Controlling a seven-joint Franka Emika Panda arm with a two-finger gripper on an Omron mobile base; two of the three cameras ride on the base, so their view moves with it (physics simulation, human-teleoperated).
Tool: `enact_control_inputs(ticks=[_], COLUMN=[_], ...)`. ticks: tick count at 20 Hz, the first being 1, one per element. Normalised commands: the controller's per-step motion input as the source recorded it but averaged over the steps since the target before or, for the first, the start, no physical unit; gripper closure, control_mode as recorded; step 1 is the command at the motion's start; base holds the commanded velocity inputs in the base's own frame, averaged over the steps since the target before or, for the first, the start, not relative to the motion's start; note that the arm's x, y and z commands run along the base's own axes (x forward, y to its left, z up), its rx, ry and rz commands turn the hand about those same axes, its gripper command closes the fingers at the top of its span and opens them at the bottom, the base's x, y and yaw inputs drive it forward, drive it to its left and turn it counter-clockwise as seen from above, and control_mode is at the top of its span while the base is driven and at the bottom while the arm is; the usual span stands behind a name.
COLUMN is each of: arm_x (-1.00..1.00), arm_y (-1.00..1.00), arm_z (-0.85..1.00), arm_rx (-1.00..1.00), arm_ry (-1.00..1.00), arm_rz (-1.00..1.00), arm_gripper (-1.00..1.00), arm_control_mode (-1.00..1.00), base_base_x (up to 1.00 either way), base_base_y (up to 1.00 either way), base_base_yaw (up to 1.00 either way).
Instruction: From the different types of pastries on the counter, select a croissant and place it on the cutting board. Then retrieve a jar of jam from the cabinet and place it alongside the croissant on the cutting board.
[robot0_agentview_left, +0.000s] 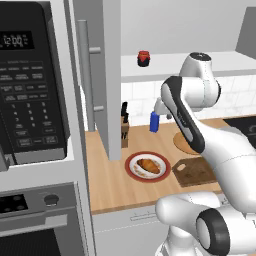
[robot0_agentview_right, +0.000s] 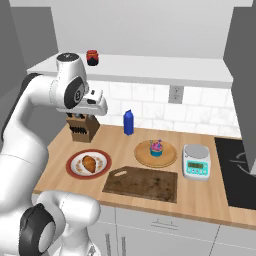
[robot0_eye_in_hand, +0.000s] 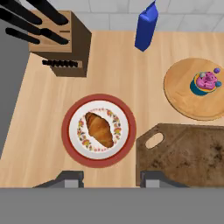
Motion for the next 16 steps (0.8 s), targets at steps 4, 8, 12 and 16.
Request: enact_control_inputs(ticks=[4,8,12,16], arm_x=[0.02,0.04,0.00,0.00], arm_y=[0.09,0.27,0.19,0.09], arm_z=[0.20,0.55,0.54,0.51], arm_rx=[-0.01,-0.04,-0.03,0.00], arm_ry=[-0.04,-0.10,-0.11,-0.21], arm_rz=[-0.01,-0.06,-0.13,-0.20], arm_gripper=[-1.00,-1.00,-1.00,-1.00], arm_control_mode=[-1.00,-1.00,-1.00,-1.00], base_base_x=[0.00,0.00,0.00,0.00], base_base_y=[0.00,0.00,0.00,0.00], base_base_yaw=[0.00,0.00,0.00,0.00])
